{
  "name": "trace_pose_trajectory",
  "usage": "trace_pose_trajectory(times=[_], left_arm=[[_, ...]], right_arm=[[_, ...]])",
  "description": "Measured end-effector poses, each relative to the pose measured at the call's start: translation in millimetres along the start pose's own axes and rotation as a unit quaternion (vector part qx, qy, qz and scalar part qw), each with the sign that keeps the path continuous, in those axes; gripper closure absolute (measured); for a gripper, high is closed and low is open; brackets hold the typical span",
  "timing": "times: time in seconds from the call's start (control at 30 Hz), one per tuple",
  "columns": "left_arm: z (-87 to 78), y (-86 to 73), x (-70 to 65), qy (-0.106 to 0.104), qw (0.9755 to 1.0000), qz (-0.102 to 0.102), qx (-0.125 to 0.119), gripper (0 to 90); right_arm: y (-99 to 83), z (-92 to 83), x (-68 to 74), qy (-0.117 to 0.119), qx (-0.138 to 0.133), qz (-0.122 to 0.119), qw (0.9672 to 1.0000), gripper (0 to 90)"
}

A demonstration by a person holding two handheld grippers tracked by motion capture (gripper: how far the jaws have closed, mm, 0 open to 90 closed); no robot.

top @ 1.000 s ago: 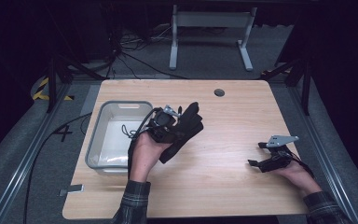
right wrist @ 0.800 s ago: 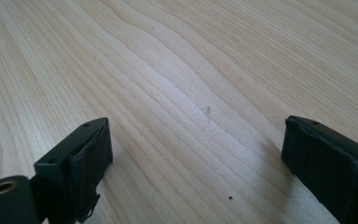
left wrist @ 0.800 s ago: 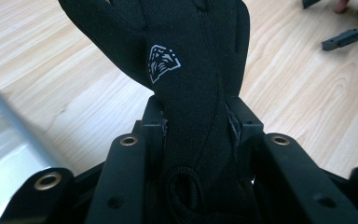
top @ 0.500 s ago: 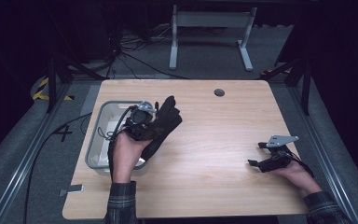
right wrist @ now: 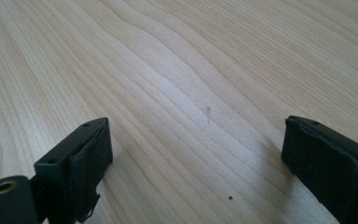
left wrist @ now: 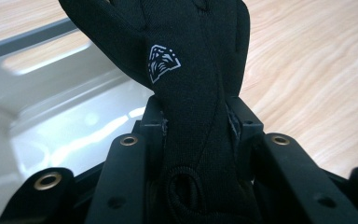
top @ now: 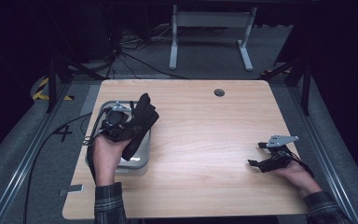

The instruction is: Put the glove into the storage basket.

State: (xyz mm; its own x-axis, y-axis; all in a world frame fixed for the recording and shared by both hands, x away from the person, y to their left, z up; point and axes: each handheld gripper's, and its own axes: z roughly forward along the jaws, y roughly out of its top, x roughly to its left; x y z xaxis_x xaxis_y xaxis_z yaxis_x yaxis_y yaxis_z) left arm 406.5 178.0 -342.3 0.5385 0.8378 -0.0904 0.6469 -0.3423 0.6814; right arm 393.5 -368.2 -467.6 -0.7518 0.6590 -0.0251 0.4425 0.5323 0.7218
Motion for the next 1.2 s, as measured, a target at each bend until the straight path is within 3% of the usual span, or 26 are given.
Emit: trace_pose_trajectory(times=[0.43, 0.73, 1.2], left_arm=[[16.8, -20.7, 29.5, 0.022, 0.9990, -0.033, 0.018, 66.1], [37.8, -28.7, 40.8, 0.030, 0.9981, -0.030, 0.045, 65.9], [55.2, -34.0, 49.5, 0.027, 0.9962, -0.028, 0.078, 64.3]], right_arm=[[0.0, 0.0, 0.0, 0.000, 0.000, 0.000, 1.0000, 9.3], [0.0, 0.0, 0.0, 0.000, 0.000, 0.000, 1.0000, 9.3], [0.0, 0.0, 0.0, 0.000, 0.000, 0.000, 1.0000, 9.3]])
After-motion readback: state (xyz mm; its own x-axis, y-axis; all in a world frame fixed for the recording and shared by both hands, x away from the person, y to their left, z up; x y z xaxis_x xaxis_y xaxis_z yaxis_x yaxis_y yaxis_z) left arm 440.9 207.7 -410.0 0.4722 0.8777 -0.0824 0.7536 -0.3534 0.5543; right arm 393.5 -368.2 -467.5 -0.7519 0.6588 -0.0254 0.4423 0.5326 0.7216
